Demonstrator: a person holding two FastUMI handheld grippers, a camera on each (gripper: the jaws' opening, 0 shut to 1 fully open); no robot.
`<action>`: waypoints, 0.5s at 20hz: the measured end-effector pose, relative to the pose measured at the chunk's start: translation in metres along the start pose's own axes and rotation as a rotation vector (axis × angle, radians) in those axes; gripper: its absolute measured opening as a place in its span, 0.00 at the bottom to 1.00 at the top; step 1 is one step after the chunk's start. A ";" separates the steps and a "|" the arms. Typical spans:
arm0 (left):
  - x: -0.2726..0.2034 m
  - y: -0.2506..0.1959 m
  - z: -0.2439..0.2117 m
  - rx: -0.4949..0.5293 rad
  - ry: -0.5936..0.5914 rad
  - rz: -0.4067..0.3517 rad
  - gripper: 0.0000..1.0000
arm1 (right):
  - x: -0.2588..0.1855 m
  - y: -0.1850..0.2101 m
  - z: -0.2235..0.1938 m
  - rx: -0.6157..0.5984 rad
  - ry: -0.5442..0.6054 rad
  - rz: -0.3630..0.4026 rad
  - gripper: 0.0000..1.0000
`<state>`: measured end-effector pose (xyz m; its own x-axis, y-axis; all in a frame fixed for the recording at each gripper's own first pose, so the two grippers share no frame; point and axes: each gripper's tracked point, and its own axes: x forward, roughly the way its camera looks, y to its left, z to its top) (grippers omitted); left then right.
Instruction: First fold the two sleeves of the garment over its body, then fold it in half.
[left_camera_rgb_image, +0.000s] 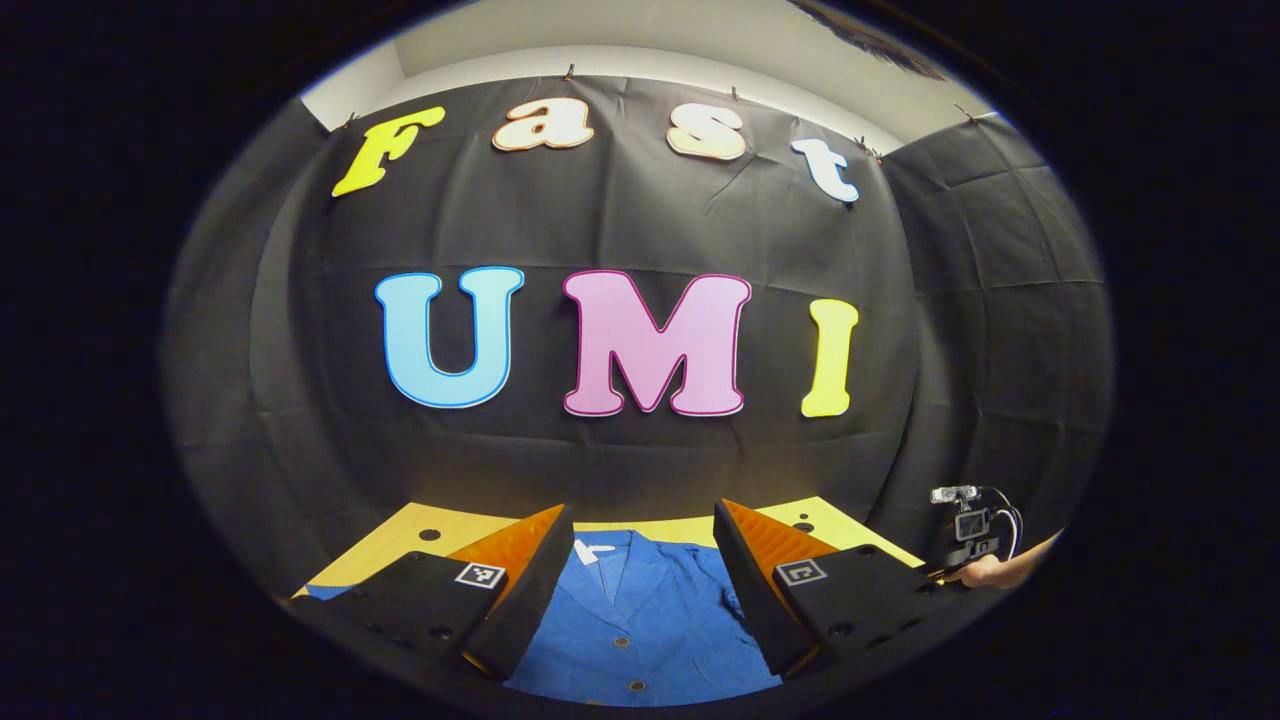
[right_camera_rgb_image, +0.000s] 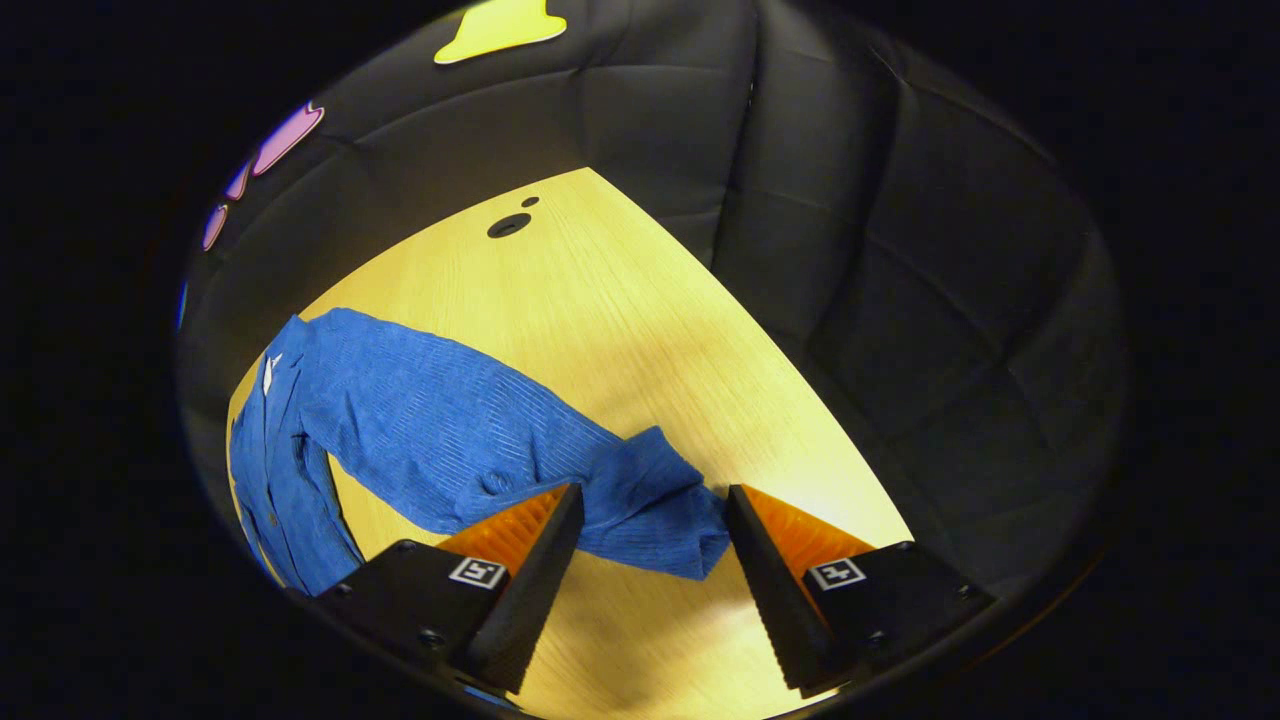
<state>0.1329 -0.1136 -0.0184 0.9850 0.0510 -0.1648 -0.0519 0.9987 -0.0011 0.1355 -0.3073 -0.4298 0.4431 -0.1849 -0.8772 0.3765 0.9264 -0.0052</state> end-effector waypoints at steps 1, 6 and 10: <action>0.000 0.000 0.000 0.012 -0.001 0.004 0.80 | 0.001 0.000 0.001 0.002 0.000 -0.001 0.90; -0.002 0.006 -0.007 -0.012 0.016 0.015 0.80 | 0.002 0.015 0.000 0.022 -0.020 0.044 0.71; -0.006 0.018 -0.008 -0.022 0.020 0.041 0.80 | 0.005 0.020 0.003 0.092 0.015 0.115 0.16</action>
<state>0.1244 -0.0959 -0.0250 0.9785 0.0918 -0.1848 -0.0963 0.9952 -0.0154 0.1477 -0.2912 -0.4331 0.4754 -0.0740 -0.8766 0.3974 0.9070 0.1390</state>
